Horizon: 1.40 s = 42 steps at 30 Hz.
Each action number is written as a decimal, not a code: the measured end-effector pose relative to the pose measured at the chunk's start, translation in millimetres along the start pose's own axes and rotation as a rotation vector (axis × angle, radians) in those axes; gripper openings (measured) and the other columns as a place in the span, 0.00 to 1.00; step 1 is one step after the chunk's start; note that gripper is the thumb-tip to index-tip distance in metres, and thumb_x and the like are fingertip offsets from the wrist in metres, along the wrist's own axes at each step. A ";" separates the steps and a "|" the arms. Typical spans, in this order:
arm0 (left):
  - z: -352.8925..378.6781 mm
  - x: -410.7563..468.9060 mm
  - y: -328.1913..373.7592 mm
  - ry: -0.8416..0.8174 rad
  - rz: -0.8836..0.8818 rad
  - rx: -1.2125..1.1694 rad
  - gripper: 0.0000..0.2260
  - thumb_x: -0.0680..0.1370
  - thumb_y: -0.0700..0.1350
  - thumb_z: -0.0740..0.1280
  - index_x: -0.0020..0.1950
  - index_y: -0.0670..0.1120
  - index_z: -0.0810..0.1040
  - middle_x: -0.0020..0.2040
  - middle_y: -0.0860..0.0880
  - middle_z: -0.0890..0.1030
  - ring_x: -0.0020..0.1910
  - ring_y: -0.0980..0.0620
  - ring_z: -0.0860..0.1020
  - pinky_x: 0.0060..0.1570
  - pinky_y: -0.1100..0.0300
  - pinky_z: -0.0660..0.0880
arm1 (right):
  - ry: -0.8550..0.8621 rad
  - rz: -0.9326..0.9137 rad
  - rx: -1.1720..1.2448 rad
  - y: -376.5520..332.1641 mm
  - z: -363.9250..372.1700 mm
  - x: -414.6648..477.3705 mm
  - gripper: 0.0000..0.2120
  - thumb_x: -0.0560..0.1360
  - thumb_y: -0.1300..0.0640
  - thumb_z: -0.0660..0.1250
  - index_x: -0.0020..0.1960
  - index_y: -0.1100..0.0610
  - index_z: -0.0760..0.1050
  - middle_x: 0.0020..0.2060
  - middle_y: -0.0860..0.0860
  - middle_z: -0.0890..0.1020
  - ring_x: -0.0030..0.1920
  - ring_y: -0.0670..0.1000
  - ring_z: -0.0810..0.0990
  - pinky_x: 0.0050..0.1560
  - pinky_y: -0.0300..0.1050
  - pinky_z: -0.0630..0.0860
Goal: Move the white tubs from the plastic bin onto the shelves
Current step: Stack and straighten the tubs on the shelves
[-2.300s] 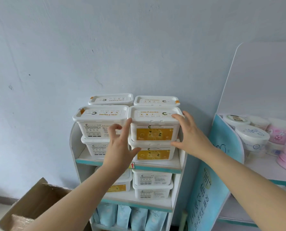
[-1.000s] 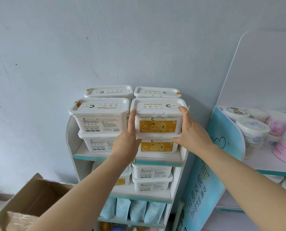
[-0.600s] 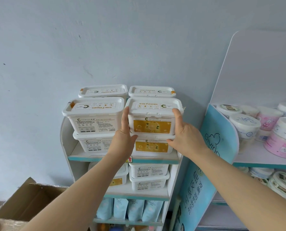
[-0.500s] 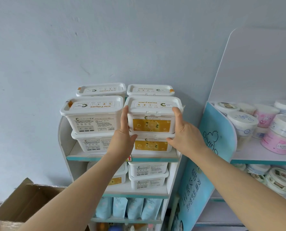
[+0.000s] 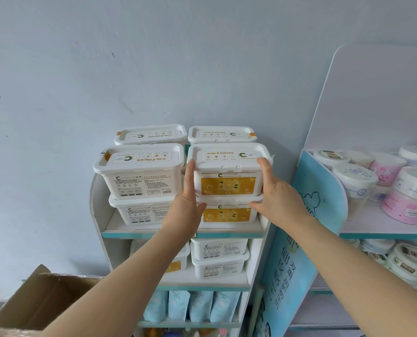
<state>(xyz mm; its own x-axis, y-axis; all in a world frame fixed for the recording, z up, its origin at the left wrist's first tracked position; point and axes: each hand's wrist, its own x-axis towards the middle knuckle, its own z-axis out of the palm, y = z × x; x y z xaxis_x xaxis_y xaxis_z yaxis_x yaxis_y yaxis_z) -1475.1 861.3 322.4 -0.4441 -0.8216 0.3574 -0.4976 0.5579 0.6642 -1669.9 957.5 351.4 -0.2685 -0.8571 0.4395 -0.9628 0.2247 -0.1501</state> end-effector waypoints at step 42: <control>-119.9 -16.0 -134.4 0.045 -0.113 0.087 0.16 0.78 0.48 0.67 0.64 0.46 0.74 0.54 0.46 0.81 0.51 0.47 0.79 0.49 0.56 0.76 | 0.099 -0.171 -0.240 -163.1 85.4 28.7 0.16 0.57 0.68 0.79 0.38 0.61 0.75 0.26 0.52 0.77 0.21 0.53 0.74 0.18 0.39 0.66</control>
<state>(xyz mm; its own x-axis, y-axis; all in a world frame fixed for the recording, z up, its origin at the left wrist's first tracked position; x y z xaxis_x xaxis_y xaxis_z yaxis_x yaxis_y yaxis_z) -1311.8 785.4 306.1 -0.3488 -0.8830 0.3141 -0.6057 0.4681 0.6434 -1518.0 856.6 312.9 -0.0926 -0.8452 0.5263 -0.9706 0.1945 0.1416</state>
